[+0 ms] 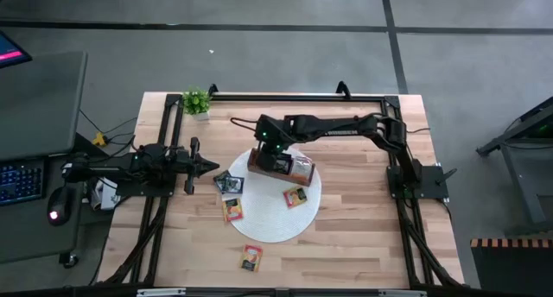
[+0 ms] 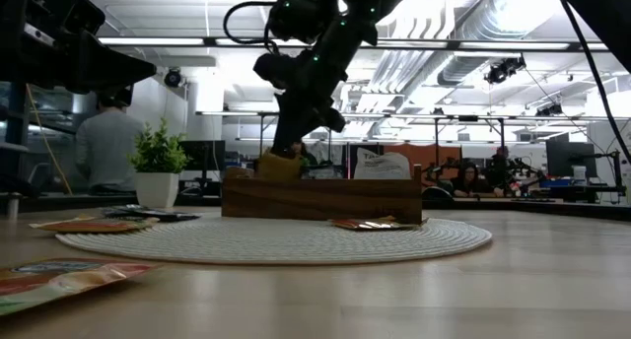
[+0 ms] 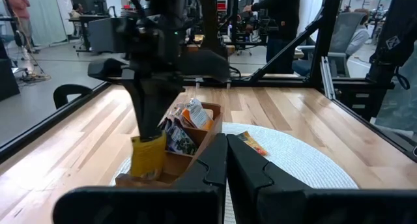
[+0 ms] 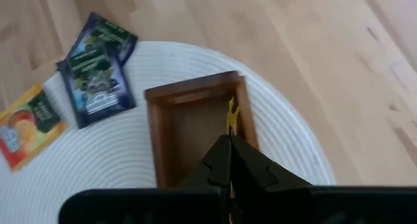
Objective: Pick & Place Tea
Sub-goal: Put the orange tea bag into the left section of the wooden organizer
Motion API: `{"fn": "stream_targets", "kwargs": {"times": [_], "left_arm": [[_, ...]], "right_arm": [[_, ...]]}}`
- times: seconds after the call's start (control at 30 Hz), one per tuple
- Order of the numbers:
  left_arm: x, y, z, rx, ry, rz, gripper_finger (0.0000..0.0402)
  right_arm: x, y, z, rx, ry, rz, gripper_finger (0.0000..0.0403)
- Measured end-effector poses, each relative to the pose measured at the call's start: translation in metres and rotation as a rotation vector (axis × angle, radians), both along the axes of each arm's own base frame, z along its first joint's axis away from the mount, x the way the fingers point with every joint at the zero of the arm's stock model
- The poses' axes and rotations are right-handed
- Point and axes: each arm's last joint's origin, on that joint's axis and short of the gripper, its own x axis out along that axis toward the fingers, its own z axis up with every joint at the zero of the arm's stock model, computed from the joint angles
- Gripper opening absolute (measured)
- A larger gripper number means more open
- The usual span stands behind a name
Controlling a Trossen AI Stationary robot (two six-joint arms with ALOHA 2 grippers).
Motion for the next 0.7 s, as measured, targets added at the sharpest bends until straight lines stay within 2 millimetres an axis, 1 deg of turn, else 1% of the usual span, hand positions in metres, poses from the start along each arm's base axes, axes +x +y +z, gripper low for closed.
{"fn": "stream_targets", "kwargs": {"times": [0.1,0.37,0.7], "left_arm": [[0.0000,0.0000,0.0000,0.000,0.000,0.000,0.0001],[0.0000,0.0000,0.0000,0.000,0.000,0.000,0.0001],[0.0000,0.0000,-0.0001,0.000,0.000,0.000,0.0001]], "right_arm": [[-0.0006,-0.0035,0.0000,-0.006,0.001,-0.012,0.0000],[-0.0048,-0.0031,-0.0025,-0.019,0.055,-0.024,0.0000],[-0.0043,-0.0034,-0.0022,-0.055,0.056,-0.044,0.0000]]}}
